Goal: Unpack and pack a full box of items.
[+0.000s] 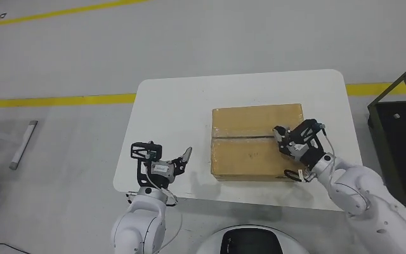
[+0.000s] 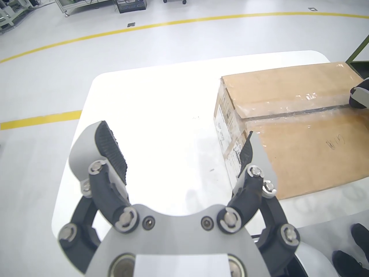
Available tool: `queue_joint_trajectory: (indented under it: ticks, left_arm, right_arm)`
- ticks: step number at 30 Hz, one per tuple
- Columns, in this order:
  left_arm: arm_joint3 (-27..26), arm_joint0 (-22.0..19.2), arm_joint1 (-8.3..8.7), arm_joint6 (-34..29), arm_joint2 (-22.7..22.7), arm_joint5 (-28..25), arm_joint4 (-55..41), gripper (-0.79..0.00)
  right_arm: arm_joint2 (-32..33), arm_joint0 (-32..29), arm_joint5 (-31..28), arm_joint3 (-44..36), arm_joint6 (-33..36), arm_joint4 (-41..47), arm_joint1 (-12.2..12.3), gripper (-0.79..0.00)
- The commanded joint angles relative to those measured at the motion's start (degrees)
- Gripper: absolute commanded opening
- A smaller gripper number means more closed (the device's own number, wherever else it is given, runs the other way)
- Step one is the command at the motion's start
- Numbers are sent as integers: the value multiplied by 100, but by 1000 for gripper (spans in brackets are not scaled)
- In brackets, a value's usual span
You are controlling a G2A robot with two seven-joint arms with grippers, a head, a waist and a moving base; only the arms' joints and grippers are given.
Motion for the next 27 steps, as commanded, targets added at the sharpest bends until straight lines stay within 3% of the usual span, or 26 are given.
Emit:
queue_joint_trajectory:
  ticks: [1, 8, 13, 18, 25, 26, 27]
  left_arm:
    - [-8, 10, 8, -1, -20, -27, -34, 0]
    - [-57, 16, 32, 52, 1, -267, -276, 0]
    - [-130, 36, 52, 183, 47, -479, -445, 0]
    - [-130, 9, 60, 167, 102, -528, -740, 0]
    - [-92, -34, 83, 228, 169, -480, -609, 0]
    - [-121, -37, 89, 239, 169, -467, -497, 0]
    - [-151, -43, 94, 237, 165, -454, -390, 0]
  right_arm:
    - [30, 15, 20, -13, 73, 148, -3, -785]
    - [625, -267, 114, -664, -341, 196, 30, -785]
    - [1655, -1036, 489, -1023, -760, 175, 63, -785]
    - [2583, -1963, 856, -1486, -739, 82, 57, -785]
    - [2925, -2784, 640, -1763, -943, 42, 9, -785]
    - [2925, -2784, 640, -1763, -943, 42, 9, -477]
    - [2925, -2784, 640, -1763, -943, 42, 9, 0]
